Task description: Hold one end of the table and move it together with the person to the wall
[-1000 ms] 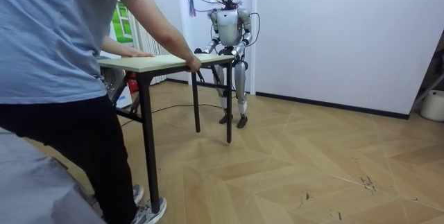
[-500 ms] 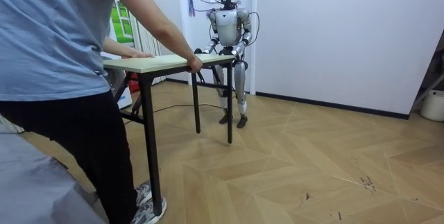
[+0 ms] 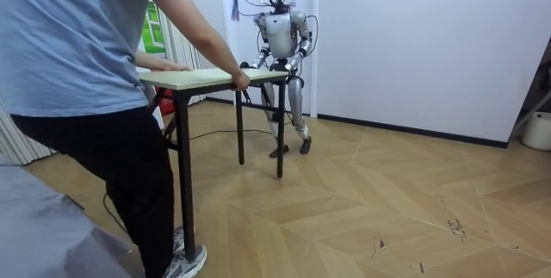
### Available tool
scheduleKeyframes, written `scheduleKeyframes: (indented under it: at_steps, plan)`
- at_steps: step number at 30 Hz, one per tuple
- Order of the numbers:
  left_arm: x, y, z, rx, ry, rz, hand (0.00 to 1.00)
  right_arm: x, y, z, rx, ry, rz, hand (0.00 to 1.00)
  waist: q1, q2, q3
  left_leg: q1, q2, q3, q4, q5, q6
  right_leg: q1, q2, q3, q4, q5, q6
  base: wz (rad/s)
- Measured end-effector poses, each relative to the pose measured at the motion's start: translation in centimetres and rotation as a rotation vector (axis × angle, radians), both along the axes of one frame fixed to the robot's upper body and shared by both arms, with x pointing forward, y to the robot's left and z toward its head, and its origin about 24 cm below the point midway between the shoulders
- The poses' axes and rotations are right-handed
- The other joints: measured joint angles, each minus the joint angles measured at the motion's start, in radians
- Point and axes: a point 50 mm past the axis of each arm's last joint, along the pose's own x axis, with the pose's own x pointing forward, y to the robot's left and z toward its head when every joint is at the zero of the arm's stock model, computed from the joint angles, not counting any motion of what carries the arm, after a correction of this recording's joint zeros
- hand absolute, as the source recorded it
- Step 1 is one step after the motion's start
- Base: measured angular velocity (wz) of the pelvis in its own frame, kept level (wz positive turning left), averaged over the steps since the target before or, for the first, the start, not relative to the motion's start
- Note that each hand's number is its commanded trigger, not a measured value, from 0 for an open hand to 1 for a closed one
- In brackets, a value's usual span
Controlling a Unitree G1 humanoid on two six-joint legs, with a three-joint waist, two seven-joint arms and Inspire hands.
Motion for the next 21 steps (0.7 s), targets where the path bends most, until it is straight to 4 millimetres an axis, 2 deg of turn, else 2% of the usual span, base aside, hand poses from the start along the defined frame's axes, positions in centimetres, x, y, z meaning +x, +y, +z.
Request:
scheduleKeyframes:
  at_steps: [1,2,3,4,5,6,7,8,11,12,13,14,15,16,17,18,19,20,21]
  plan:
    - [0.3,0.0,0.2,0.005,-0.013,-0.001,1.00,0.2,0.0,0.1,0.004,-0.010,-0.001,1.00,-0.011,0.000,-0.0001,0.010,-0.006,0.002,-0.079,-0.022,0.023,-0.037,-0.010,-0.012,0.027,0.001,0.002,0.27]
    - [0.6,-0.1,0.3,0.007,-0.023,-0.007,1.00,0.3,0.0,0.2,0.005,-0.018,-0.009,1.00,-0.015,-0.001,0.0003,0.009,-0.012,0.002,-0.108,-0.028,0.033,-0.053,-0.019,-0.021,0.038,0.003,0.005,0.30]
    - [1.0,-0.3,0.6,0.013,-0.036,-0.021,1.00,0.4,-0.3,0.3,0.007,-0.031,-0.025,1.00,-0.019,-0.004,-0.0003,0.000,-0.029,0.000,-0.149,-0.027,0.061,-0.093,-0.038,-0.025,0.063,0.015,0.012,0.12]
    - [1.2,-0.4,0.7,0.014,-0.040,-0.024,1.00,0.5,-0.4,0.4,0.011,-0.036,-0.025,1.00,-0.014,-0.011,0.0009,-0.003,-0.056,-0.001,-0.177,-0.005,0.100,-0.139,-0.072,-0.022,0.121,0.029,0.019,0.00]
    - [1.2,-0.4,0.6,0.012,-0.038,-0.025,1.00,0.5,-0.5,0.4,0.009,-0.035,-0.022,1.00,-0.013,-0.012,0.0016,0.003,-0.071,-0.006,-0.191,0.004,0.112,-0.164,-0.089,-0.013,0.161,0.034,0.022,-0.30]
    - [1.0,-0.5,0.4,0.003,-0.024,-0.025,1.00,0.3,-0.5,0.1,0.005,-0.023,-0.019,1.00,-0.006,-0.014,0.0060,0.021,-0.094,-0.025,-0.210,0.020,0.130,-0.219,-0.103,0.042,0.212,0.040,0.059,-0.29]
    - [0.7,-0.2,0.2,0.005,-0.018,-0.025,1.00,0.1,-0.3,-0.1,0.011,-0.018,-0.013,1.00,-0.006,-0.028,-0.0004,0.009,-0.122,-0.034,-0.202,0.023,0.136,-0.223,-0.118,0.099,0.106,0.126,0.100,-0.16]
    - [0.7,0.1,0.2,0.011,-0.017,-0.026,1.00,0.0,-0.1,-0.1,0.011,-0.017,-0.008,1.00,-0.009,-0.040,0.0019,0.002,-0.139,-0.033,-0.196,0.023,0.137,-0.226,-0.142,0.111,0.079,0.159,0.066,0.08]
    - [0.4,0.2,-0.3,0.002,0.009,-0.022,1.00,-0.2,-0.1,-0.5,-0.001,-0.006,0.003,1.00,-0.023,-0.050,0.0031,-0.021,-0.163,-0.008,-0.186,0.034,0.155,-0.227,-0.168,0.111,0.069,0.202,0.065,0.09]
    - [0.3,0.2,-0.3,0.001,0.012,-0.022,1.00,-0.2,-0.2,-0.5,0.000,-0.002,0.005,1.00,-0.025,-0.056,0.0016,-0.032,-0.169,-0.001,-0.186,0.048,0.164,-0.226,-0.172,0.117,0.041,0.244,0.078,0.05]
    - [0.3,0.1,-0.3,0.000,0.011,-0.022,1.00,-0.2,-0.3,-0.5,0.001,-0.001,0.010,1.00,-0.028,-0.057,0.0008,-0.053,-0.172,0.010,-0.188,0.070,0.175,-0.227,-0.169,0.153,-0.004,0.311,0.119,0.07]
    - [0.4,0.2,-0.3,0.001,0.009,-0.023,1.00,-0.2,-0.2,-0.5,0.003,-0.001,0.012,1.00,-0.028,-0.058,0.0003,-0.064,-0.170,0.029,-0.193,0.085,0.181,-0.227,-0.169,0.177,-0.024,0.338,0.145,0.40]
    - [0.5,0.1,-0.2,0.004,0.009,-0.031,1.00,-0.4,-0.2,-0.6,0.010,0.004,0.002,1.00,-0.048,-0.061,0.0004,-0.081,-0.162,0.083,-0.196,0.103,0.190,-0.232,-0.195,0.193,0.039,0.293,0.179,0.73]
    - [0.4,-0.1,-0.2,0.008,0.017,-0.043,1.00,-0.8,-0.5,-0.7,0.014,0.014,-0.013,1.00,-0.065,-0.068,-0.0024,-0.081,-0.161,0.130,-0.211,0.122,0.200,-0.232,-0.236,0.186,0.201,0.161,0.180,0.77]
    - [0.4,-0.2,-0.2,0.008,0.018,-0.051,1.00,-1.0,-0.7,-0.7,0.018,0.018,-0.018,1.00,-0.064,-0.072,-0.0048,-0.081,-0.161,0.157,-0.219,0.129,0.203,-0.232,-0.255,0.186,0.286,0.110,0.177,0.49]
    - [0.3,-0.2,-0.1,0.010,0.014,-0.060,1.00,-1.2,-0.7,-0.7,0.024,0.023,-0.020,1.00,-0.057,-0.080,-0.0089,-0.083,-0.162,0.205,-0.227,0.141,0.211,-0.219,-0.285,0.192,0.433,0.032,0.185,0.03]
    - [0.2,-0.2,-0.1,0.014,0.012,-0.060,1.00,-1.2,-0.7,-0.7,0.027,0.023,-0.020,1.00,-0.043,-0.085,-0.0091,-0.090,-0.164,0.240,-0.226,0.149,0.216,-0.175,-0.312,0.201,0.524,-0.018,0.197,-0.16]
    - [0.2,-0.2,-0.1,0.014,0.013,-0.058,1.00,-1.2,-0.7,-0.7,0.026,0.023,-0.018,1.00,-0.031,-0.086,-0.0090,-0.093,-0.168,0.250,-0.223,0.151,0.218,-0.146,-0.324,0.205,0.548,-0.034,0.202,-0.35]
    - [0.0,-0.1,-0.2,0.013,0.016,-0.050,1.00,-1.2,-0.7,-0.5,0.023,0.025,-0.007,1.00,-0.015,-0.089,-0.0099,-0.109,-0.169,0.269,-0.208,0.152,0.220,-0.078,-0.351,0.208,0.575,-0.052,0.208,-0.47]
